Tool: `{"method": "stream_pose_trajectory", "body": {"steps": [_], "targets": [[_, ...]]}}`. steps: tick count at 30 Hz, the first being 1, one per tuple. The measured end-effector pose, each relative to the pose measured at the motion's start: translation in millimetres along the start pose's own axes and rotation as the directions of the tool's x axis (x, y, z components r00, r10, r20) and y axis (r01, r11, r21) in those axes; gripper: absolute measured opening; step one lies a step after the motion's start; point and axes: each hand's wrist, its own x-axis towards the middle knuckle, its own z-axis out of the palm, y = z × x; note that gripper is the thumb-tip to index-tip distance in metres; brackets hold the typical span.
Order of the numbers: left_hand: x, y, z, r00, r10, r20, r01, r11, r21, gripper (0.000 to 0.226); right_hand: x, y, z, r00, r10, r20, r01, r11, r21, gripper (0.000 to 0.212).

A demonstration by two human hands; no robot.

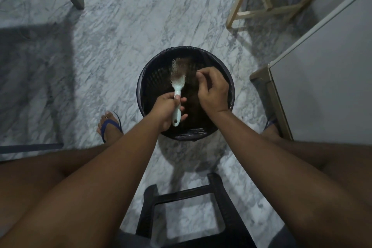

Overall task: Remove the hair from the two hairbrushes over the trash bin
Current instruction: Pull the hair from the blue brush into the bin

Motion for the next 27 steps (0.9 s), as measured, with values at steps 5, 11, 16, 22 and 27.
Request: {"method": "stream_pose_trajectory", "body": {"steps": [5, 11, 16, 22, 27], "targets": [[5.3, 5.4, 1.6, 0.999, -0.012, -0.046, 0.011, 1.0, -0.019, 0.028, -1.4, -9.5, -6.1, 0.992, 0.062, -0.112, -0.059, 0.998, 0.028, 0.011], [1.1, 9.3, 5.9, 0.997, 0.0, -0.072, -0.005, 0.998, -0.069, 0.027, -8.2, 8.4, -4.8, 0.935, 0.348, 0.071, -0.339, 0.934, -0.112, 0.014], [-3.9, 8.5, 2.4, 0.999, 0.038, -0.003, -0.038, 0.998, 0.043, 0.026, -10.8, 16.4, 2.7, 0.771, 0.535, 0.345, -0.505, 0.844, -0.181, 0.058], [-8.5, 6.3, 1.7, 0.996, 0.025, 0.08, -0.031, 0.997, 0.07, 0.026, -5.2, 4.8, 8.8, 0.89, 0.344, 0.3, -0.341, 0.938, -0.064, 0.027], [-2.9, 3.4, -0.8, 1.0, -0.014, -0.017, 0.013, 0.998, -0.069, 0.018, -2.1, 7.6, 4.7, 0.976, 0.191, 0.105, -0.193, 0.981, 0.01, 0.015]]}}
